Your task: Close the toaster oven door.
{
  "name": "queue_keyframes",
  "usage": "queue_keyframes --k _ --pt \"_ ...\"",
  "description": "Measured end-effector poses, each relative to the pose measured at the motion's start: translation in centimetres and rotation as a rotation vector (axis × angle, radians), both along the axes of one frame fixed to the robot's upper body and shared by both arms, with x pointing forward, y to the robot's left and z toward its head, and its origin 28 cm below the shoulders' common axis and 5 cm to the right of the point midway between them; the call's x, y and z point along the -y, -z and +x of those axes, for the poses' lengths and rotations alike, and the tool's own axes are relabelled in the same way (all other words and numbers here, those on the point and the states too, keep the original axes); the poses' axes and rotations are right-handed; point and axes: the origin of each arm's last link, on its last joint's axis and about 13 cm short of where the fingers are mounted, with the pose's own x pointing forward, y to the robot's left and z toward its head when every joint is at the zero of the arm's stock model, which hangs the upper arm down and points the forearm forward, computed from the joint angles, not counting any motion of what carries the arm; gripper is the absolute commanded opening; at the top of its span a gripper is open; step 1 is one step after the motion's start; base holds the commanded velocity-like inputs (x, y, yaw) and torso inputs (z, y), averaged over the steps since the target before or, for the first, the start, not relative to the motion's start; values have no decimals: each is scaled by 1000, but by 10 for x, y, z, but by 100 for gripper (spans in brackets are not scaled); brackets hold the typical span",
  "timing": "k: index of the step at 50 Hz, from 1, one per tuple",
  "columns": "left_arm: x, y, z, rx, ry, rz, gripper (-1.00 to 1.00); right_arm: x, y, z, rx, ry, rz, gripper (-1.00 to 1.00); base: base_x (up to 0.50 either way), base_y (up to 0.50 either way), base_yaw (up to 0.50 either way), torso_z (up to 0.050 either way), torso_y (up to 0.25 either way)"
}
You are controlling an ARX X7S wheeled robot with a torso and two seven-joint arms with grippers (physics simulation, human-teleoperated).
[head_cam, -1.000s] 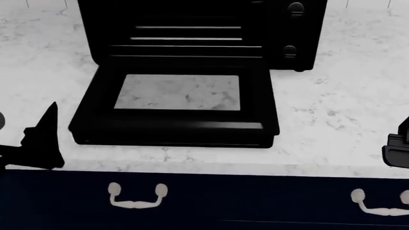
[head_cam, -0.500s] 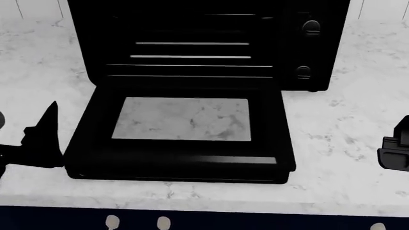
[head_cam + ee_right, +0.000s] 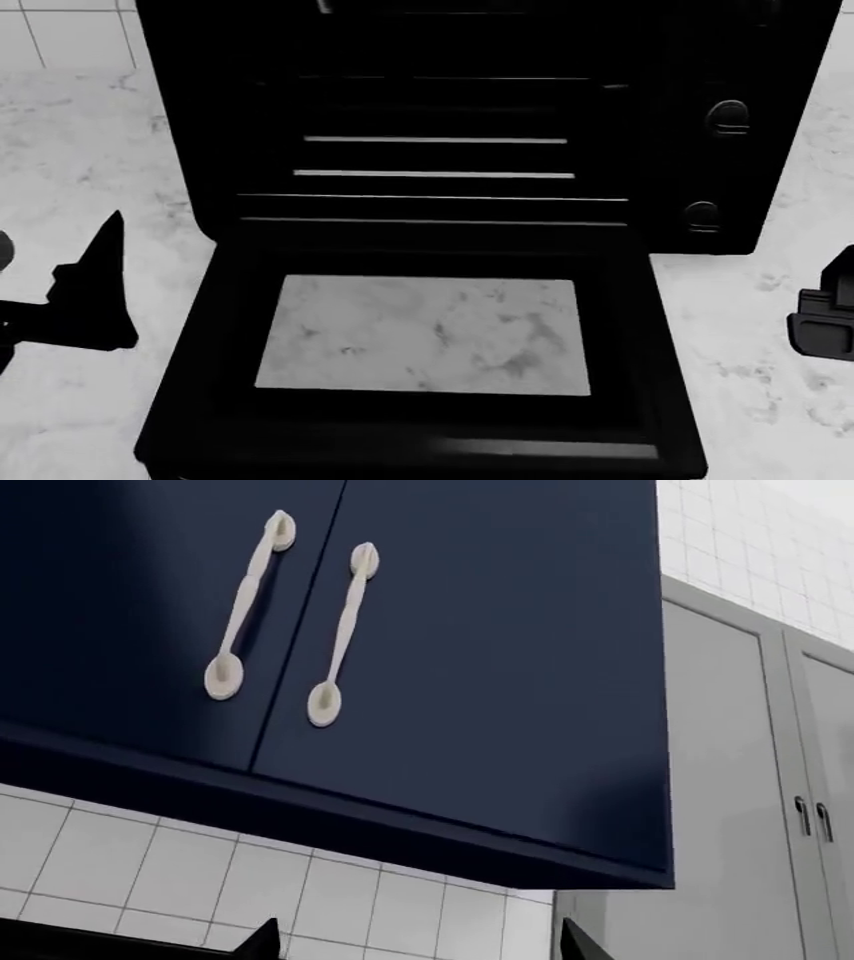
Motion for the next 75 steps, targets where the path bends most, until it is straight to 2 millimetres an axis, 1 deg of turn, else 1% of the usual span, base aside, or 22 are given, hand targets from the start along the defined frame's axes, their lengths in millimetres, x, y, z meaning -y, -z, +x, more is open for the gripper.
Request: queue_keyframes --k 8,17,23,32,40,49,56,65,75 --pt "1 0 0 -1 2 0 100 0 1 0 0 -1 2 100 292 94 0 0 0" --pt "1 1 0 -4 6 7 100 0 1 -1 8 -3 9 100 0 0 0 0 0" --pt "-7 -3 3 32 22 67 100 0 0 -2 13 -4 10 100 0 0 0 0 0" --pt "-30 -17 3 146 34 300 100 -1 -1 -3 18 -8 9 100 0 0 0 0 0" --pt "-48 -24 5 254 81 575 100 0 -1 -5 22 -5 10 100 0 0 0 0 0" --pt "-63 -31 8 315 193 909 100 0 -2 -7 26 -3 9 100 0 0 0 0 0" --pt "-72 -33 9 316 294 1110 100 0 -2 -7 27 -2 9 100 0 0 0 0 0" --pt "-78 -30 9 309 400 1284 100 0 -2 -7 27 -2 9 100 0 0 0 0 0" --pt "-79 -24 6 320 494 1386 100 0 -1 -7 27 -3 12 100 0 0 0 0 0"
